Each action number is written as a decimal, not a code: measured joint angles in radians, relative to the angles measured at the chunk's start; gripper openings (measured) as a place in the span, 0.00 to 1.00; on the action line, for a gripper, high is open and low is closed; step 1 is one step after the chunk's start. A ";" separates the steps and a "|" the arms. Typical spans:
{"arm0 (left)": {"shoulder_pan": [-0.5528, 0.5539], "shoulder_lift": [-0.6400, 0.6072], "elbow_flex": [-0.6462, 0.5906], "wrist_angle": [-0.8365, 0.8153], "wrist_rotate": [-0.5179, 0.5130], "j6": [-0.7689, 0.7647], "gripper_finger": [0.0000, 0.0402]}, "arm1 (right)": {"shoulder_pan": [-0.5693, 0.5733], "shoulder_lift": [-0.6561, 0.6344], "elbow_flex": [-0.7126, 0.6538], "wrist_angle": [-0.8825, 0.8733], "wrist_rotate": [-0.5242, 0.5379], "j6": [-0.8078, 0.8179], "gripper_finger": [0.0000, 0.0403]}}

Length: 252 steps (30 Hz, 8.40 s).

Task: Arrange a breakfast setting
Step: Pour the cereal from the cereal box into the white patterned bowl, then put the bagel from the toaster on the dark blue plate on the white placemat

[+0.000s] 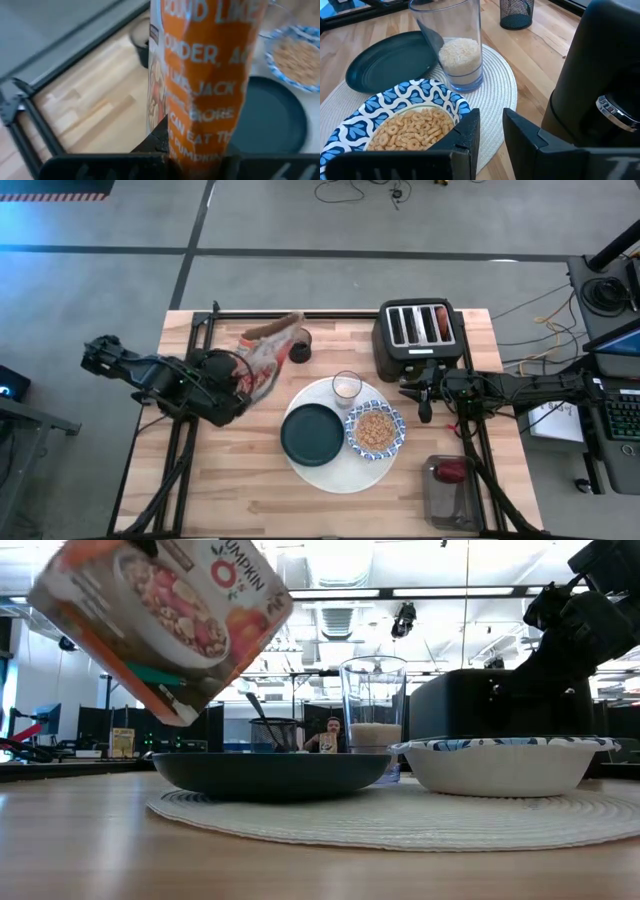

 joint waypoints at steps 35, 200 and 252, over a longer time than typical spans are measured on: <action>0.261 0.002 -0.841 0.115 -0.501 -0.760 0.00 | 0.000 0.000 0.000 0.000 0.000 0.000 0.18; 0.313 0.150 -0.431 1.143 0.247 0.859 0.39 | 0.000 0.000 0.000 0.000 0.000 0.000 0.20; 0.312 0.150 -0.431 1.167 0.268 0.856 0.39 | -0.003 0.016 0.270 -0.110 0.363 0.115 0.22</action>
